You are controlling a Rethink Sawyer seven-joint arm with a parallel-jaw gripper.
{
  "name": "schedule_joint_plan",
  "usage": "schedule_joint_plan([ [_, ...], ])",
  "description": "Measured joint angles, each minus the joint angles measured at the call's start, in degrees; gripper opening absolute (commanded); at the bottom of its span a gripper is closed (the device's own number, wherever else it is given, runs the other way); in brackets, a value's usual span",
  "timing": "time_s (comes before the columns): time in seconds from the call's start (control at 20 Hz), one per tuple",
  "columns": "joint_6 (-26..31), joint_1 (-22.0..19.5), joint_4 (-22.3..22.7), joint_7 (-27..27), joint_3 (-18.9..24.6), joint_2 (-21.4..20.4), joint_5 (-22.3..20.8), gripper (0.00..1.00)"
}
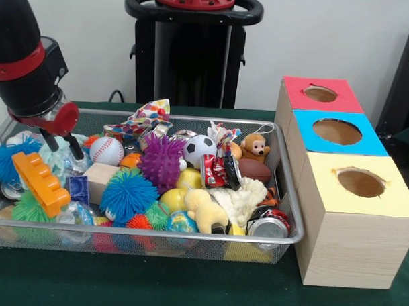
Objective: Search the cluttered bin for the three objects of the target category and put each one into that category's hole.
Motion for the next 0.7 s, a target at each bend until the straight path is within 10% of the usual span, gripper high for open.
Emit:
schedule_joint_plan([
  [0.7, -3.95, -1.73, 3.11, 0.00, 1.51, -0.03, 0.71, 1.00],
])
